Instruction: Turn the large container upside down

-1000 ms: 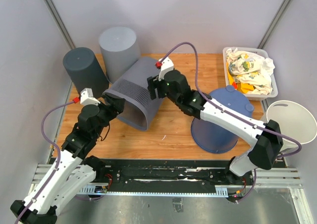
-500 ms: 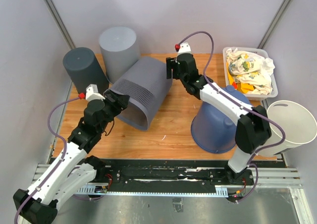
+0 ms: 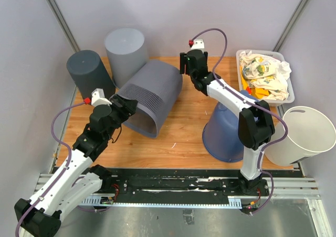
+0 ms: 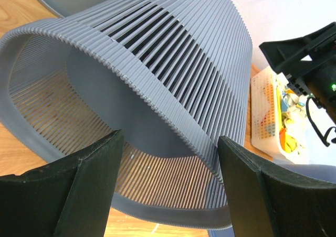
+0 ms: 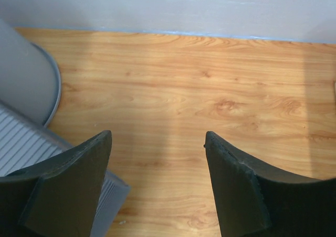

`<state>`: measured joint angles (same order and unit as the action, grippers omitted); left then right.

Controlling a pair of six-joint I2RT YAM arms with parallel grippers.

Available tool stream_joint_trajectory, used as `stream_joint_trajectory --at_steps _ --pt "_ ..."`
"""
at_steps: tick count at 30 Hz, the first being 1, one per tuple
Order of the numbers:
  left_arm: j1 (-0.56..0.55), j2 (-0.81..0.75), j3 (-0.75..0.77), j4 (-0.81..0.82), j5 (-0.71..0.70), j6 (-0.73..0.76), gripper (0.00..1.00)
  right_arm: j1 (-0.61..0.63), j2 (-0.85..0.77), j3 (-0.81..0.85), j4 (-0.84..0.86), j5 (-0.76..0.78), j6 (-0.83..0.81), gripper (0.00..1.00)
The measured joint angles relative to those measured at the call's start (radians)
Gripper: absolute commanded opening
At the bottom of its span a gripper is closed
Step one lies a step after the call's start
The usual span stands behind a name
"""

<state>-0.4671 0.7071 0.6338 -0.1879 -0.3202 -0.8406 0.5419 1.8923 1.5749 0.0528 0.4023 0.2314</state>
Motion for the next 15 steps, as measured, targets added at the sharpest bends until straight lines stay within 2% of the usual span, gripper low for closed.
stream_joint_trajectory --at_steps 8,15 --pt "0.000 0.032 0.000 0.021 0.000 0.006 0.76 -0.027 0.101 0.132 0.000 -0.036 -0.010 0.71" --pt "0.000 0.048 0.000 0.037 -0.001 0.010 0.77 -0.032 0.137 0.128 0.010 -0.108 -0.026 0.70"
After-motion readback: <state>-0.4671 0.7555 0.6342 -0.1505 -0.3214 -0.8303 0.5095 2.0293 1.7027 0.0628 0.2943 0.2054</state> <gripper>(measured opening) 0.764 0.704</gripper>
